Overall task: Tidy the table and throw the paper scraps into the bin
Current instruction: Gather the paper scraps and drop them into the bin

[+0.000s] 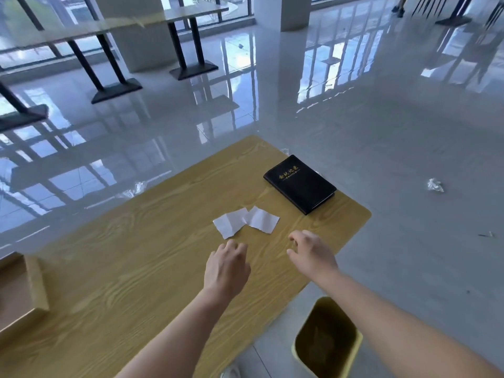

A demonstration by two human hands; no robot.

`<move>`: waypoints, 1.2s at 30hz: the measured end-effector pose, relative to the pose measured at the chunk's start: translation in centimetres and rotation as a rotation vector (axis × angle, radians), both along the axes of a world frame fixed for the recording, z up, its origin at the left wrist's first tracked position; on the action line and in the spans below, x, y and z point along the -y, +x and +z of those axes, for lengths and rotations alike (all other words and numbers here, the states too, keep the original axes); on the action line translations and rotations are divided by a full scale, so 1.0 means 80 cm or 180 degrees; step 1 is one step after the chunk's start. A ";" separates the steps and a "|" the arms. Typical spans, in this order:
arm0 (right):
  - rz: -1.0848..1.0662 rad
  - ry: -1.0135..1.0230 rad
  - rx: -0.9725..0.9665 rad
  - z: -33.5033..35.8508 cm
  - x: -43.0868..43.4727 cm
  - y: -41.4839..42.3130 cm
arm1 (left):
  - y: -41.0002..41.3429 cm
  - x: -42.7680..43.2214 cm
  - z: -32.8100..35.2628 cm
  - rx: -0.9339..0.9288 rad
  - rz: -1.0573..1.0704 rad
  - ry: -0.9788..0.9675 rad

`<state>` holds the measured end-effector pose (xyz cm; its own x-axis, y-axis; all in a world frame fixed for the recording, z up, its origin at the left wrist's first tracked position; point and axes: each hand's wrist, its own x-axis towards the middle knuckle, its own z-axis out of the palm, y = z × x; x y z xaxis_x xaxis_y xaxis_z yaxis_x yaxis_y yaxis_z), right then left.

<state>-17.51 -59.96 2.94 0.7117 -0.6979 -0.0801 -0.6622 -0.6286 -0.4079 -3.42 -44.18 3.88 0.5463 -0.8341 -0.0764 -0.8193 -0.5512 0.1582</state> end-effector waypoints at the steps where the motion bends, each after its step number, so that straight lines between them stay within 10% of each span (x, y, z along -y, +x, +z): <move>1: 0.0028 0.0005 -0.0063 -0.003 0.003 0.015 | 0.015 0.000 -0.002 0.0001 0.0053 0.0015; 20: 0.0274 -0.0029 -0.0881 -0.078 0.035 0.172 | 0.143 0.081 -0.076 -0.0433 0.0221 0.0374; 36: 0.0054 -0.0598 -0.0432 -0.106 0.021 0.156 | 0.148 0.076 -0.101 -0.0134 0.0469 -0.0010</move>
<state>-4.99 -61.67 -5.54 0.7152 -0.6975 -0.0455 -0.6916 -0.6967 -0.1905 8.41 -50.26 -4.18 0.6592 -0.7454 -0.0993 -0.7222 -0.6643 0.1927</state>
